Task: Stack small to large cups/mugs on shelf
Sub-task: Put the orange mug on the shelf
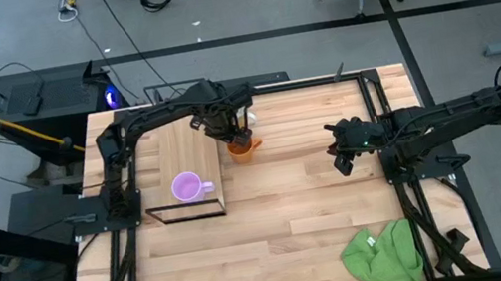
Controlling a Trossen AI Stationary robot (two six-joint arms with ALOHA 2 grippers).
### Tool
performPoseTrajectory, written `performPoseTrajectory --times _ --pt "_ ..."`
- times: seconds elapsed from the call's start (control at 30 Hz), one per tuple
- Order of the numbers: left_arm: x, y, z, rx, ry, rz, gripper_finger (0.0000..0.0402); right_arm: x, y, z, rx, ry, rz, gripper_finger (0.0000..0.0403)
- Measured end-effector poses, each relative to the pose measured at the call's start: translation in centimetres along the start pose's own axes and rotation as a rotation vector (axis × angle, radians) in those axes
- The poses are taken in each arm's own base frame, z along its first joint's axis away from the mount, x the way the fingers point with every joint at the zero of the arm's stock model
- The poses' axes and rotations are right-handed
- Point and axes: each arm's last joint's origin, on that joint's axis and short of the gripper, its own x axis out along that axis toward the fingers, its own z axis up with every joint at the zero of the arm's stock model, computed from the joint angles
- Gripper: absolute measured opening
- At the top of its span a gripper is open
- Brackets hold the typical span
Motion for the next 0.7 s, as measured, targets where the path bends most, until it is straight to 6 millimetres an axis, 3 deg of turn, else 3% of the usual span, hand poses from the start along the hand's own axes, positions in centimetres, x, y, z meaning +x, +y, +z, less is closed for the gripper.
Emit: performPoseTrajectory --times 0.7 --pt "1.1 0.8 1.2 -0.007 0.012 -0.004 0.0108 0.0 0.0 0.0 -0.009 0.001 0.001 0.0077"
